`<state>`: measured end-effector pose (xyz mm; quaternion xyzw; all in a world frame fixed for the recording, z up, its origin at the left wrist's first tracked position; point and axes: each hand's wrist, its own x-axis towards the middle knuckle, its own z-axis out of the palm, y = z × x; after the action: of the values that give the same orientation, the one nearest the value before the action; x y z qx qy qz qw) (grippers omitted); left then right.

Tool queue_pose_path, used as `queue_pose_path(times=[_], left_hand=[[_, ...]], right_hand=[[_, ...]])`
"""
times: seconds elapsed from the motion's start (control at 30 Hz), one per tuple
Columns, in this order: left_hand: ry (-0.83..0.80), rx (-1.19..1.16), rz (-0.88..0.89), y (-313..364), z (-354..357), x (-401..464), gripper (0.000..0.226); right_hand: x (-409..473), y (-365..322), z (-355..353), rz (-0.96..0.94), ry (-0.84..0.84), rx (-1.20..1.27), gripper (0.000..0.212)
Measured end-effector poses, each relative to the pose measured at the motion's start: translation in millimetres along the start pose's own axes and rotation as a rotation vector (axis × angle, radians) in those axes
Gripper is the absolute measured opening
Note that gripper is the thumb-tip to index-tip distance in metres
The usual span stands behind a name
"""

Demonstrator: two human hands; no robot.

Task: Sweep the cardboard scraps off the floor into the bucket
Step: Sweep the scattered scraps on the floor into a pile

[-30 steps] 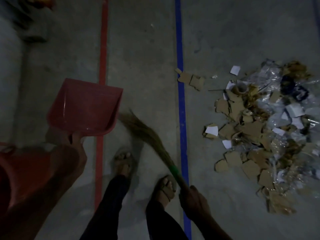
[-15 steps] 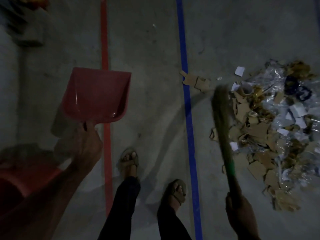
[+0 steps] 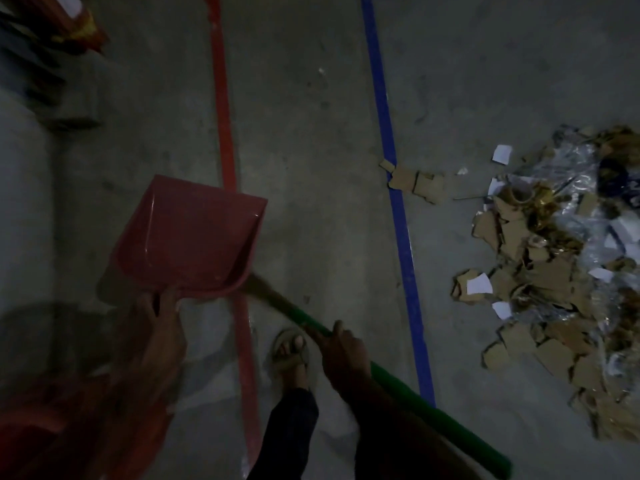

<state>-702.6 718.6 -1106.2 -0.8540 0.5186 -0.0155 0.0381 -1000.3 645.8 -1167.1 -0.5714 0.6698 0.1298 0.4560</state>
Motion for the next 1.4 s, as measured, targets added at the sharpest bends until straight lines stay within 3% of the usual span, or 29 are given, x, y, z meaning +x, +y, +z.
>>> queue_pose_path(times=[0.13, 0.3, 0.4, 0.47, 0.53, 0.67, 0.77, 0.87, 1.0, 1.23, 1.33, 1.4], left_hand=[[0.100, -0.049, 0.121, 14.1, 10.7, 25.7, 0.035], [-0.062, -0.091, 0.156, 64.2, 6.4, 75.9, 0.038], [-0.078, -0.088, 0.313, 92.4, 3.4, 106.4, 0.044], [-0.071, -0.120, 0.331, 118.2, -2.2, 127.2, 0.042], [-0.094, -0.116, 0.320, 142.0, -6.4, 143.6, 0.039], [-0.160, -0.099, 0.336, 179.0, -9.5, 178.7, 0.036], [-0.143, -0.053, 0.394, 203.8, -20.5, 197.0, 0.037], [-0.105, -0.051, 0.386, 229.0, -36.8, 221.9, 0.038], [-0.081, -0.022, 0.356, 258.5, -59.0, 253.7, 0.040], [-0.051, -0.054, 0.265, 263.5, -71.3, 301.3, 0.035], [-0.049, -0.024, 0.310, 251.9, -65.7, 321.4, 0.036], [-0.042, 0.002, 0.362, 245.3, -58.9, 333.4, 0.040]], right_hand=[[38.2, 1.5, -45.3, 0.201, 0.120, 0.040, 0.040], [75.9, 49.4, -117.5, 0.362, 0.169, -0.133, 0.046], [93.3, 83.1, -157.1, 0.540, 0.203, -0.004, 0.048], [95.7, 105.9, -179.2, 0.717, 0.240, 0.175, 0.036], [96.6, 126.1, -200.6, 0.759, 0.280, 0.262, 0.030], [82.9, 155.7, -226.4, 0.722, 0.391, 0.228, 0.038], [53.0, 180.9, -225.8, 0.519, 0.495, 0.115, 0.053], [23.4, 188.2, -221.0, 0.393, 0.402, 0.031, 0.077], [11.6, 171.8, -197.4, 0.255, 0.304, -0.003, 0.070], [90.6, 43.9, -190.5, -0.215, 0.110, -0.217, 0.067], [141.4, -26.1, -207.5, -0.229, 0.006, -0.262, 0.053], [167.8, -58.8, -220.8, -0.165, -0.034, -0.231, 0.056]])
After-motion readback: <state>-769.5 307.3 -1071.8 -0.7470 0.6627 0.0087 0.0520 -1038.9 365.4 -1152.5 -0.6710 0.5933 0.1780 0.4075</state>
